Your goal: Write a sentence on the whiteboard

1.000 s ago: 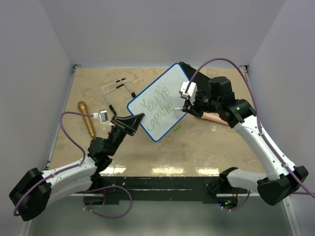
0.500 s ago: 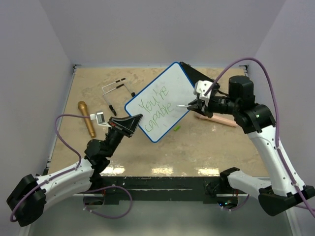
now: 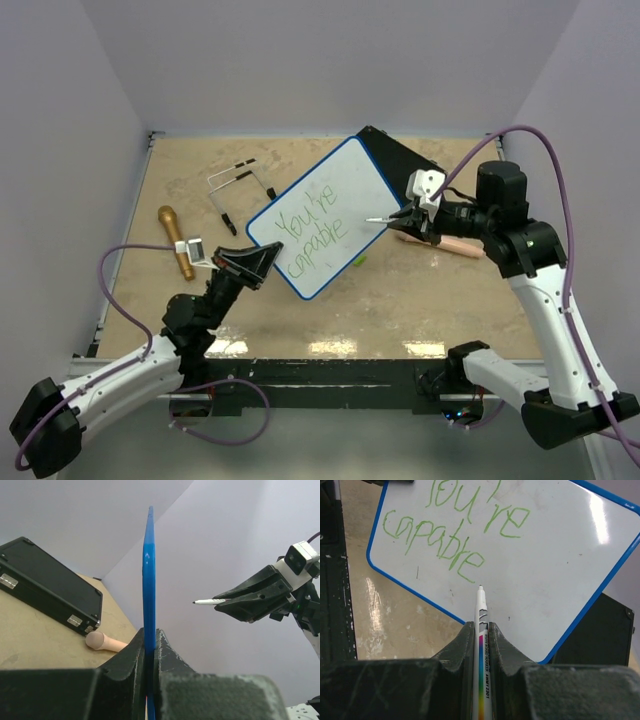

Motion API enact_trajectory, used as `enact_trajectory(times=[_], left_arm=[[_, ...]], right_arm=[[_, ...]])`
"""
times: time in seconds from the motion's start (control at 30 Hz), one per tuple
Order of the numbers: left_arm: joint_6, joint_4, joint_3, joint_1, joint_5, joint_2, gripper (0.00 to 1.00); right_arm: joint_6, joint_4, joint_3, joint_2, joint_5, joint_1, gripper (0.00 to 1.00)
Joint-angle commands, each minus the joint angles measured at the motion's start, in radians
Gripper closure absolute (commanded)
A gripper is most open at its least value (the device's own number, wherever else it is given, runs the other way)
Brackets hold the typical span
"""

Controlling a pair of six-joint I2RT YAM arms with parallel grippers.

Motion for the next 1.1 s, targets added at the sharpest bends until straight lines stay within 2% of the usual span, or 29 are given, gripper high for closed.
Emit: enact_trajectory(times=[0.0,0.37,1.07], left_arm=[[-0.018,0.118,-0.003,0.008,0.004,-0.062,1.00],[-0.038,0.098,-0.018,0.008,0.036,-0.105,1.00],[-0.083,0.084,-0.029,0.008,0.096,-0.099,1.00]], right_arm=[[-0.021,0.014,-0.012,-0.006,-0.067,-0.011,1.00],[-0.037,0.000,-0.020,0.011,-0.129,-0.023,1.00],[-0.059,0.003,-0.045,-0.007,-0.127,-0.025,1.00]])
